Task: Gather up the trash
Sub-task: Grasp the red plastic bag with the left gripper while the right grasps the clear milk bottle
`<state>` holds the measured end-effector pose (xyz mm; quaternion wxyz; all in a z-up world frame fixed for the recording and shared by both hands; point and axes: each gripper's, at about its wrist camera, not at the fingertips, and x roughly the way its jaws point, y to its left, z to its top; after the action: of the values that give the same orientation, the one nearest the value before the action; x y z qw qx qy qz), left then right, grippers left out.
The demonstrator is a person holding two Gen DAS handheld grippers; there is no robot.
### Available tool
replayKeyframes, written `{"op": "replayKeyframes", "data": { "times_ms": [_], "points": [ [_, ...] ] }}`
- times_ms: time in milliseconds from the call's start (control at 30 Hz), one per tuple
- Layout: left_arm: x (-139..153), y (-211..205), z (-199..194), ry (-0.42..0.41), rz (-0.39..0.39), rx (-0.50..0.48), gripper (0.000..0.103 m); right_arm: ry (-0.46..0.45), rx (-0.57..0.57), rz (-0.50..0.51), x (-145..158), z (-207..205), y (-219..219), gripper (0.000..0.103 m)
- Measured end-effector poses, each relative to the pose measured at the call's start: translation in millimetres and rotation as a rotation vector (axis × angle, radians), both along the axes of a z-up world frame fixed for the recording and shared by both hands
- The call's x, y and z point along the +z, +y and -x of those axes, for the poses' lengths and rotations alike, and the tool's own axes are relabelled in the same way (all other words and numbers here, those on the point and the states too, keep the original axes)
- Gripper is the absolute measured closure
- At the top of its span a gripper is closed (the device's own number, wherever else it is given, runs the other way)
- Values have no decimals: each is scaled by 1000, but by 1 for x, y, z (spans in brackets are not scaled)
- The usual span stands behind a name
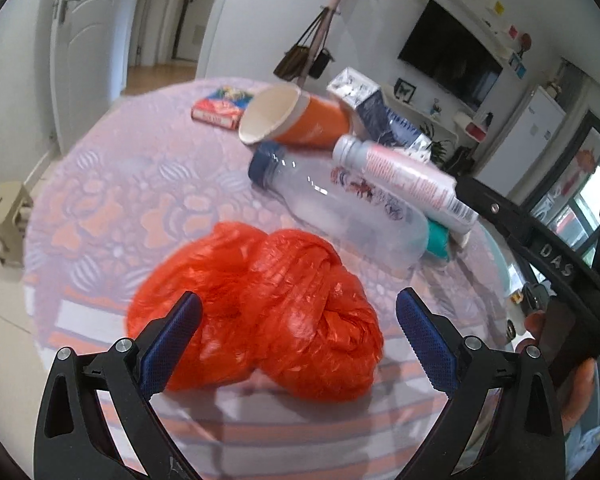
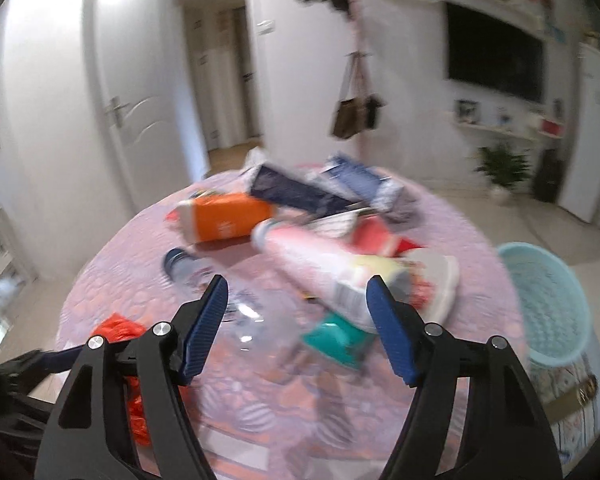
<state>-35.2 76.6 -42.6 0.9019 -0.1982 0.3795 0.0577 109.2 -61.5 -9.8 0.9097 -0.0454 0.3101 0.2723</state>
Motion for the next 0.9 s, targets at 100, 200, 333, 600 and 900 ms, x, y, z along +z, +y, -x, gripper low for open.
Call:
{"op": "replayKeyframes", "data": {
  "times_ms": [100,200,333,600,900],
  "points": [
    [-8,-3,-10,38,-18,21,18,18,50,29,-5,-6,13,35],
    [-9,-1,-12,30,-28,10,30,30,112,60,-11,-8,26,35],
    [-7,4,-14,-2,6,-46,58,59,170,93,-18,-16,44,35],
    [0,31,-7,-25,33,-67,71,151,308,197,-42,-37,76,33],
    [19,60,3,-57,-32,-38,71,255,324,182,-56,-30,94,33]
  ]
}}
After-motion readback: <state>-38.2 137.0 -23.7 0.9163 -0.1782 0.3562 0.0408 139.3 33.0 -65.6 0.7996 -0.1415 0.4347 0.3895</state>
